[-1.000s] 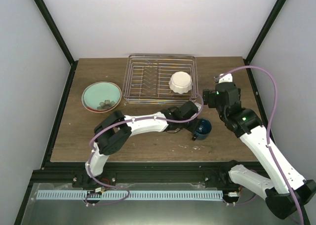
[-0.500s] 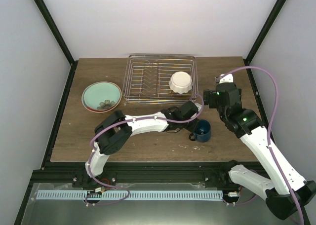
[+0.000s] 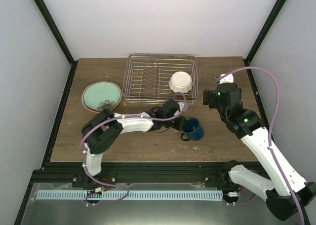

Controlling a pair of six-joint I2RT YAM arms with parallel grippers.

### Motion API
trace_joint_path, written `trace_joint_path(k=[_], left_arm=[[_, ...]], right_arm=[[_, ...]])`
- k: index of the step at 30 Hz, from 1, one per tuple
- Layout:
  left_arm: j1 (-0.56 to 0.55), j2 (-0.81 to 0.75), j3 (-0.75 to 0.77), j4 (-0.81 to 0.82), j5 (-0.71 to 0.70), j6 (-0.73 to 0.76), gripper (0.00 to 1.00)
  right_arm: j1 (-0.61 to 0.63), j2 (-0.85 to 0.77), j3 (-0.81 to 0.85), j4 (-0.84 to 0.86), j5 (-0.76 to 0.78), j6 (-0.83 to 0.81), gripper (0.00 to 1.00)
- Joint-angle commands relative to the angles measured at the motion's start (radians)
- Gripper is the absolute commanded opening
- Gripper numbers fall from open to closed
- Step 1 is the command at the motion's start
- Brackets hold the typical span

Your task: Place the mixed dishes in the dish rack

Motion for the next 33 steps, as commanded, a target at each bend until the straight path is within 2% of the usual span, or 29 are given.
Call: trace_joint_path(k=[1, 10, 13, 18, 22, 27, 33], left_arm=[[0.052, -0.093, -0.121, 0.144, 0.101, -0.068, 0.00], [0.110, -0.241, -0.324, 0.363, 0.192, -0.164, 0.00], [0.143, -0.288, -0.397, 0.446, 0.225, -0.206, 0.00], [0.167, -0.374, -0.453, 0.473, 0.219, -0.224, 0.00], [0.239, -0.432, -0.523, 0.646, 0.278, -0.329, 0.00], [0.331, -0.455, -0.463, 0.658, 0.303, -0.348, 0.00], [0.412, -0.445, -0.410, 0.755, 0.324, -0.406, 0.00]], right_arm=[[-0.008, -0.019, 0.028, 0.039, -0.070, 0.009, 1.00], [-0.040, -0.028, -0.009, 0.130, -0.315, 0.008, 1.00], [-0.085, -0.022, -0.037, 0.169, -0.465, 0.013, 1.00], [-0.190, 0.014, -0.092, 0.246, -0.711, 0.033, 1.00], [-0.270, 0.032, -0.136, 0.307, -0.927, 0.056, 0.98], [-0.289, 0.030, -0.152, 0.328, -1.017, 0.058, 0.97], [-0.301, 0.012, -0.179, 0.347, -1.150, 0.073, 0.96]])
